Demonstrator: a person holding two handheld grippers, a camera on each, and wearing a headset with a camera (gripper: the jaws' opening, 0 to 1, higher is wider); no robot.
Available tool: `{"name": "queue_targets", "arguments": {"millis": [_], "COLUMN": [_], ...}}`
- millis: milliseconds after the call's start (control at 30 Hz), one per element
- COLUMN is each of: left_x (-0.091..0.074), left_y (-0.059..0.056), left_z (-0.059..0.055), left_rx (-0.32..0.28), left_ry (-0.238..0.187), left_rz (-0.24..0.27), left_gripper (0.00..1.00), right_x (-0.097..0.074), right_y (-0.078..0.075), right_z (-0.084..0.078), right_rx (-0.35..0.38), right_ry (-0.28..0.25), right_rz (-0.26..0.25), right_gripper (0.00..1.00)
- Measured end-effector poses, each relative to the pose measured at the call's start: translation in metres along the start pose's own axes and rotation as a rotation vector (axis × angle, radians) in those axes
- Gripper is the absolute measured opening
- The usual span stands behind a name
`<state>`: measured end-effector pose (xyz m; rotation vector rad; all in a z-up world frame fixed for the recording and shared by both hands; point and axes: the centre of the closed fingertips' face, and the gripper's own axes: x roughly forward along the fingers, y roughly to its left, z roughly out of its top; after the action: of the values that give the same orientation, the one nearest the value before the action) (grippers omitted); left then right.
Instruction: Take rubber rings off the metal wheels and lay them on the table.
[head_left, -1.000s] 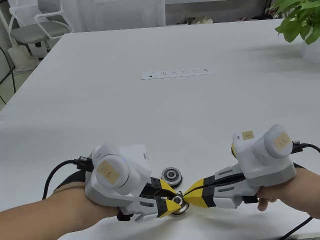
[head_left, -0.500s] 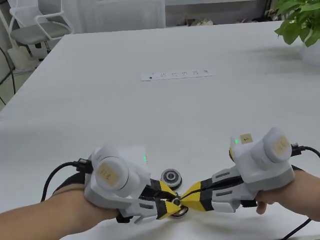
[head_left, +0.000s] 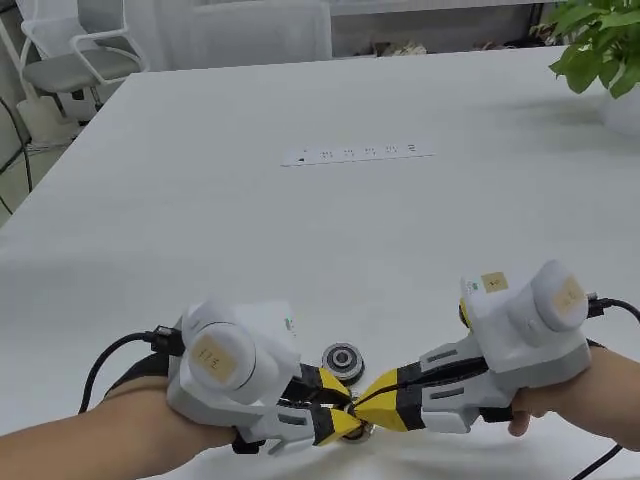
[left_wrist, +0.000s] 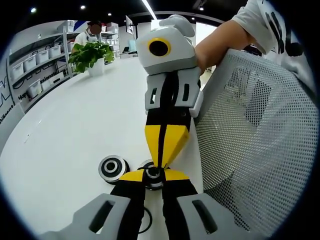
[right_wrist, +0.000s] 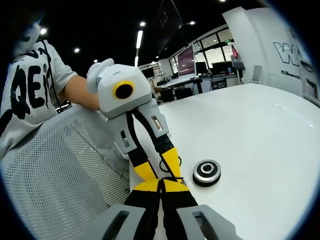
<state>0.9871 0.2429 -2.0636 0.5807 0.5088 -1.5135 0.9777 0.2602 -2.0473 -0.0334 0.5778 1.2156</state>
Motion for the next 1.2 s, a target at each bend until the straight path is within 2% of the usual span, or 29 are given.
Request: {"name": "queue_targets", "arguments": {"millis": [500, 1100, 1200], "left_x": [0.000, -0.002, -0.005], "left_y": [0.000, -0.002, -0.004], "left_z": [0.001, 0.001, 0.006], "left_rx": [0.019, 0.014, -0.027], "left_ry": [-0.013, 0.001, -0.028], "left_rz": [-0.002, -0.018, -0.036], "left_gripper": [0.07, 0.08, 0.10], "right_x": [-0.006, -0.009, -0.009], "right_y": [-0.016, -0.016, -0.015], "right_z": [-0.011, -0.011, -0.011], "right_rx": [0.011, 0.018, 0.017], "right_ry": [0.022, 0.017, 0.017], "right_rz": [-0.058, -0.064, -0.064], "right_gripper": [0.00, 0.00, 0.00]}}
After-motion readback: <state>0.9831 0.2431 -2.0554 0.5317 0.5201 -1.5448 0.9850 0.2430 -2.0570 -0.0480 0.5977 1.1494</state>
